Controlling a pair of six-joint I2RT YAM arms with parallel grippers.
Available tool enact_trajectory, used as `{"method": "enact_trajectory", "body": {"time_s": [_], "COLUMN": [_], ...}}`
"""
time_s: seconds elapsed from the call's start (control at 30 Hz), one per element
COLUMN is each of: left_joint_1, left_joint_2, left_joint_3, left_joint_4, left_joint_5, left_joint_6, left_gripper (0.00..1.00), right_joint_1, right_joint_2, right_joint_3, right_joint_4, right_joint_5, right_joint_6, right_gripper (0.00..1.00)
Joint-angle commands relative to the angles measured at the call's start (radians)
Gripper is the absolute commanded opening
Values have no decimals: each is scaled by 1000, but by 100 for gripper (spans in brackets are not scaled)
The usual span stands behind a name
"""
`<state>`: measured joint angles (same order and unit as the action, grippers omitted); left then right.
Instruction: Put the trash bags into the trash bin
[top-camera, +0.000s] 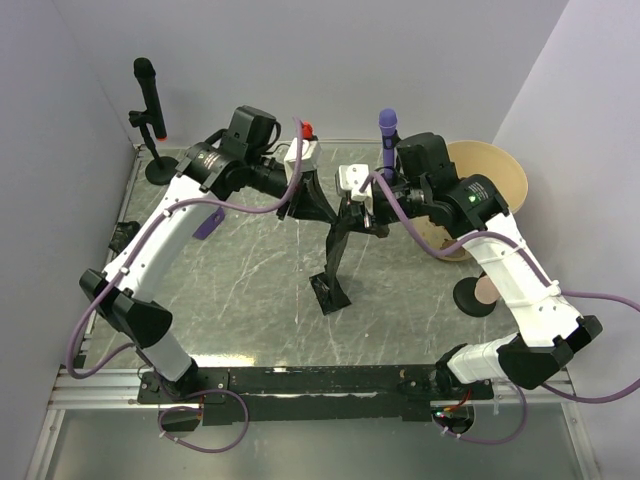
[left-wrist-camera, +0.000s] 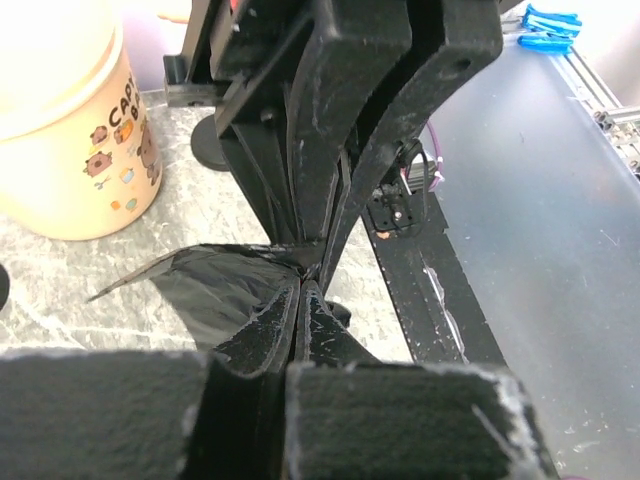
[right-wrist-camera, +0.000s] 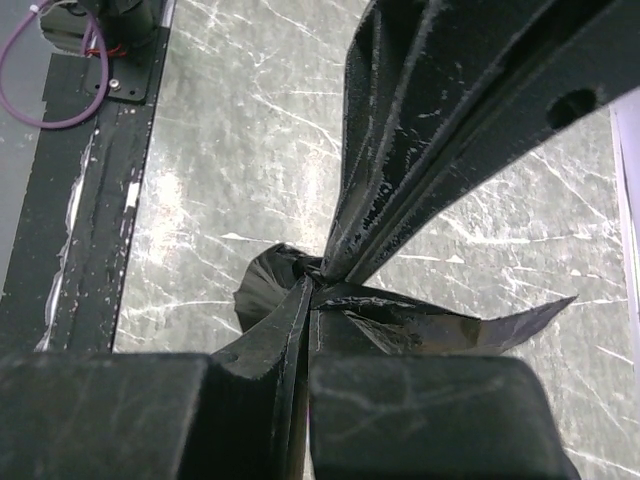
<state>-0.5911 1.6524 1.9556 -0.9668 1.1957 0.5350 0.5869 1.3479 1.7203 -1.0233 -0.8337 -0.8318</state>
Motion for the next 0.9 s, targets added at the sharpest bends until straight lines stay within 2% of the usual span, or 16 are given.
{"method": "enact_trajectory", "body": {"time_s": [0.0,0.1,0.2,0.23,0.27,0.33,0.37,0.43,0.63,0.7,0.83,0.87], "left_joint_1": [10,14,20,20,22,20,22,20,22,20,27,31], "left_joint_2": [-48,-78,-121,-134,-143,-152,-148,-114,116,148,142,141], "left_joint_3": [-32,-81,-161,-187,-205,-231,-231,-190,153,189,163,160], "left_joint_4": [95,154,244,273,299,341,347,300,-148,-184,-164,-162], "left_joint_5": [8,-5,-36,-47,-56,-45,-29,10,110,131,145,150], "left_joint_6": [-39,-85,-151,-173,-188,-207,-213,-187,61,89,68,65], "left_gripper": [1,1,1,6,22,45,52,57,57,54,38,36], "right_joint_1": [4,-2,-13,-13,-13,-12,-7,5,16,16,16,16], "right_joint_2": [-13,-15,-15,-15,-12,-3,3,17,48,51,53,53], "right_joint_3": [12,5,7,5,9,18,27,47,85,81,76,76], "right_joint_4": [74,104,86,77,66,40,10,-39,-74,-57,-26,-24], "right_joint_5": [4,24,-22,-37,-53,-83,-91,-96,-90,-73,-45,-41], "right_joint_6": [48,103,85,70,53,19,-16,-87,-164,-156,-147,-151], "right_gripper": [0,2,0,0,0,2,3,4,5,5,5,5]}}
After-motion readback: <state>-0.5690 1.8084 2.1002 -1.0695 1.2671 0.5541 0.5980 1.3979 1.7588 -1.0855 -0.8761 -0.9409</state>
